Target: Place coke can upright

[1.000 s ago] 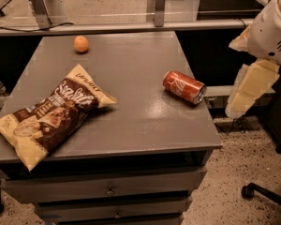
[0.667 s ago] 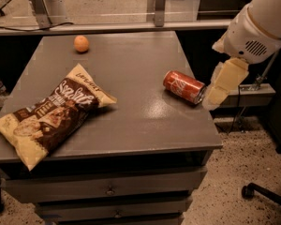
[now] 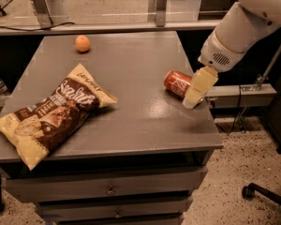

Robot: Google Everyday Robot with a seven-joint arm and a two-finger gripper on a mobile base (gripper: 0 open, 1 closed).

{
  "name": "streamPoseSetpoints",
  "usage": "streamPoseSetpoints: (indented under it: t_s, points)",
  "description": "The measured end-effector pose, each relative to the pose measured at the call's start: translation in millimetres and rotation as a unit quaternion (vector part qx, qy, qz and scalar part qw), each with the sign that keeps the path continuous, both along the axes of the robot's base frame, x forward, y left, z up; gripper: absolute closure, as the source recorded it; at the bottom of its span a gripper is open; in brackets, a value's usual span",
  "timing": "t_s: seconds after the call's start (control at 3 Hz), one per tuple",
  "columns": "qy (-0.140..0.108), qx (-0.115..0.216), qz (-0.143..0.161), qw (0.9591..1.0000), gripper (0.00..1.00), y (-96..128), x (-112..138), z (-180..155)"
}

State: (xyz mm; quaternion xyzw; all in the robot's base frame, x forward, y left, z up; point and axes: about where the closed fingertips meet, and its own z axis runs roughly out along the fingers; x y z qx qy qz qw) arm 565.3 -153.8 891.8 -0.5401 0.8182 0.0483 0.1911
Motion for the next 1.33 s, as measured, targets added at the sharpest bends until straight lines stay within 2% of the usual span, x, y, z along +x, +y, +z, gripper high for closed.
streamPoseSetpoints:
  t_s: [0.33, 0.67, 1.33]
  points:
    - [0.021, 0.003, -0.027, 0.9994, 0.00, 2, 24, -30]
    - [0.036, 0.000, -0.053, 0.9980, 0.00, -4, 48, -46]
    - [0.068, -0.007, -0.082, 0.9943, 0.00, 3, 84, -50]
